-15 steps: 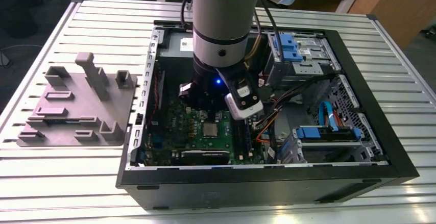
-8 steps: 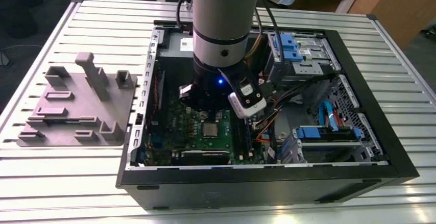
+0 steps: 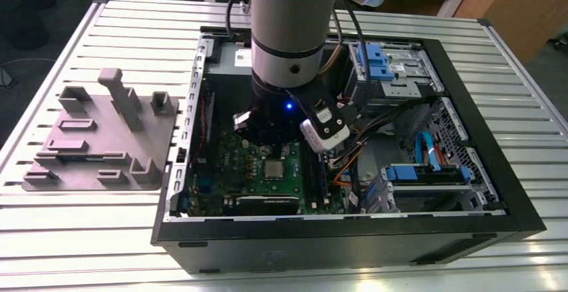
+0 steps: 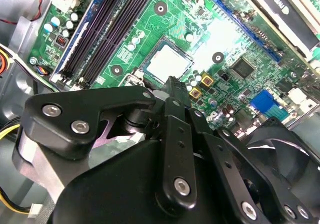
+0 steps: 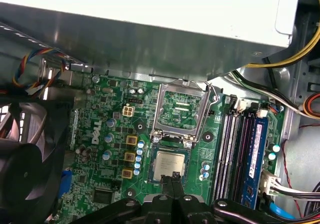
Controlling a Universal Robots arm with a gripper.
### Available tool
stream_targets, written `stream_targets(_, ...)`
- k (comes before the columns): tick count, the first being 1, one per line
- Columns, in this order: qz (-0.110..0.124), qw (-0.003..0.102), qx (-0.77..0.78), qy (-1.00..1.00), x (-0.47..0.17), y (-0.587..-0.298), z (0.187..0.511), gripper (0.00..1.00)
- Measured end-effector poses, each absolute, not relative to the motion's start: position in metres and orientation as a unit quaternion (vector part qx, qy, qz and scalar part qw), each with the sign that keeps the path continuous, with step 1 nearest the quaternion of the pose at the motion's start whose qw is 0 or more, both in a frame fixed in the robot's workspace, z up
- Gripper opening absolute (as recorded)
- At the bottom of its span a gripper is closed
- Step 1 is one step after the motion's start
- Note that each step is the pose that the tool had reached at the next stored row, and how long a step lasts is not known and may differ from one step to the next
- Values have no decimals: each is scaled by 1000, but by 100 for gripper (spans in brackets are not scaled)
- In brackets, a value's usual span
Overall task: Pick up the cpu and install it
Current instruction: 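Close the cpu cover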
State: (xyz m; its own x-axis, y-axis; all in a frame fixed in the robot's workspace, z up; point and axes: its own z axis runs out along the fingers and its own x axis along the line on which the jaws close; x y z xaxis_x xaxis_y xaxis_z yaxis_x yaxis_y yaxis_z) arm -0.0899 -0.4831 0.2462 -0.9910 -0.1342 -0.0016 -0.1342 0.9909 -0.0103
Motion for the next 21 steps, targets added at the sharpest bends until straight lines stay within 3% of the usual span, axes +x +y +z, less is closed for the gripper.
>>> stream_targets(13, -3, 1, -67, 998, -90, -483, 246, 10)
stream_targets(17, 28, 3, -67, 997, -90, -485, 246, 10)
stream_targets(21, 29, 2, -93, 995, -90, -485, 245, 10)
